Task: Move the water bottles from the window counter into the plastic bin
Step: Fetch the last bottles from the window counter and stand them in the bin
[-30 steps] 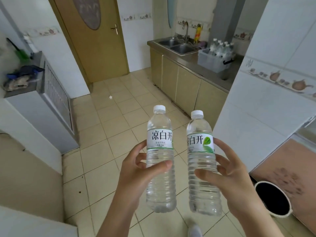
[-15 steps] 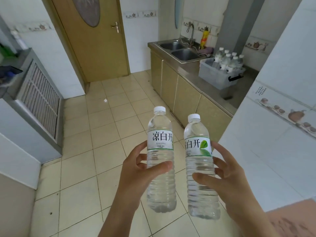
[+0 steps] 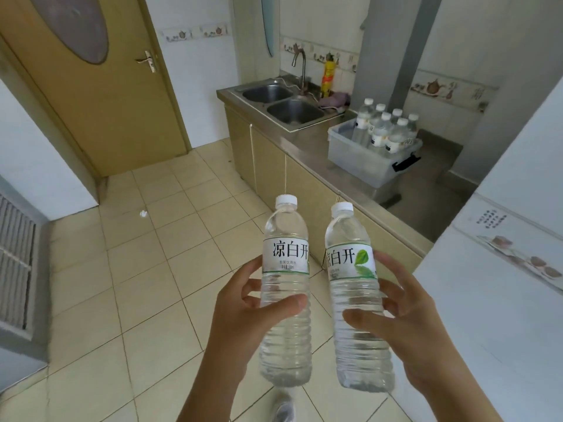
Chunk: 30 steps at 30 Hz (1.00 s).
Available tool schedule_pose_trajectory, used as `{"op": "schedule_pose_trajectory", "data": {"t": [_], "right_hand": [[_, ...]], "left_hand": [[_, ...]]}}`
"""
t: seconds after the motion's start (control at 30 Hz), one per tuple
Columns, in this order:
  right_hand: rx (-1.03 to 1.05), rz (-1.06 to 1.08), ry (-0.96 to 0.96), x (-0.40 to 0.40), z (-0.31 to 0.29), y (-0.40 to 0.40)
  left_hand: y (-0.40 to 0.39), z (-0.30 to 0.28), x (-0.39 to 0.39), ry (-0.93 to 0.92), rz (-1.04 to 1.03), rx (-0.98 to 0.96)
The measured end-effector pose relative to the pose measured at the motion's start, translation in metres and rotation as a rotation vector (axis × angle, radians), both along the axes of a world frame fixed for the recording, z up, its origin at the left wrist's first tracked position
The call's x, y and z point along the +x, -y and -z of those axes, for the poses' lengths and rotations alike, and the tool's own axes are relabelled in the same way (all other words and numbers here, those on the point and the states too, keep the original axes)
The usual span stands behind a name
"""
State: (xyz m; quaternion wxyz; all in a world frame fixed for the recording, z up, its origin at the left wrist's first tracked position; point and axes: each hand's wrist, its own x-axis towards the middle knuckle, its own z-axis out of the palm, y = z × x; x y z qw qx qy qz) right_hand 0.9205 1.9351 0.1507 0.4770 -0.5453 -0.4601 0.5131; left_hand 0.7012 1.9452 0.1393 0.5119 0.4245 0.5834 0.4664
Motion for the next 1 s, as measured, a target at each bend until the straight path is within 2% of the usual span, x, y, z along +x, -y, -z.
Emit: {"op": "schedule_pose_trajectory", "data": {"t": [0.4,0.63,1.0], "right_hand": [[-0.002,0.157,-0.062,0.018,-0.003,-0.177],[-0.024,0.178,-0.037,0.062,0.018,-0.292],[-0.081,0.185,-0.141,0.130,0.024,-0.459]], "left_hand": [[-0.207,-0.003,0.016,0.018,0.128,-0.030],[-0.320,0.011,0.063,-0.004,0.136,-0.055],[-0.487,0.003,0.142,-0.007,0.142,-0.069]]}}
